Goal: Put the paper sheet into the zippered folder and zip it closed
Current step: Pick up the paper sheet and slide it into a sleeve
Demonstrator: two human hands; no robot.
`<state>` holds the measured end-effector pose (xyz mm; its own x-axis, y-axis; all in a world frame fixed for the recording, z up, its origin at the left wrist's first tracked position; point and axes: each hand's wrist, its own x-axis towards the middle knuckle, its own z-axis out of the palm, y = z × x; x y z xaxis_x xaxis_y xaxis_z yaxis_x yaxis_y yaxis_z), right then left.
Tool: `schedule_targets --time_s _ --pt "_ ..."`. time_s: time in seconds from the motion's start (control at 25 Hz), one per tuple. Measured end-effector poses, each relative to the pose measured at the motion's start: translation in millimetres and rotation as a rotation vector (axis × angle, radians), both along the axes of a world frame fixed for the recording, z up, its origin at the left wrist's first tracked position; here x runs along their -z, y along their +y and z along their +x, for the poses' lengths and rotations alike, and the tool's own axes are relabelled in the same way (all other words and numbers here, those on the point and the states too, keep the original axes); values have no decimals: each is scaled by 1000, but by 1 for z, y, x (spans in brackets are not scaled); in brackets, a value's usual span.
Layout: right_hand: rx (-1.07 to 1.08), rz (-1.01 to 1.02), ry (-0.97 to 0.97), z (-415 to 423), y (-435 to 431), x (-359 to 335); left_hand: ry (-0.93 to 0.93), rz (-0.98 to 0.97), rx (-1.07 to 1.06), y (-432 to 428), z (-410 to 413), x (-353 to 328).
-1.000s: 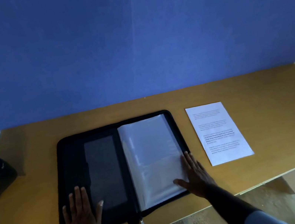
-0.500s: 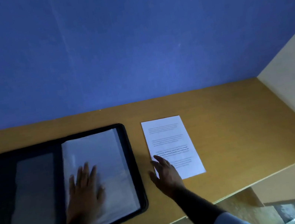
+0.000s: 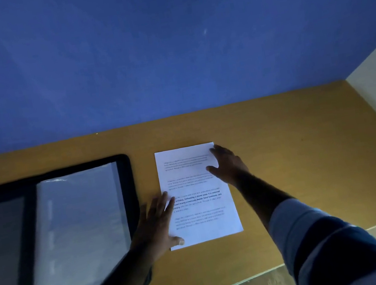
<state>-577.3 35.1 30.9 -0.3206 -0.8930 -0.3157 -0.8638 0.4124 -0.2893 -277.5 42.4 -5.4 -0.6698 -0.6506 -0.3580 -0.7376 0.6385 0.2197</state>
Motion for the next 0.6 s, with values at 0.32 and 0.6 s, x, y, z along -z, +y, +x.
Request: schedule_targets --time_s 0.32,0.6 --pt "-91 31 65 -18 -24 12 -35 -9 -8 1 -7 -1" --pt "370 -226 -586 -5 -23 0 -40 20 -29 3 -11 -7"
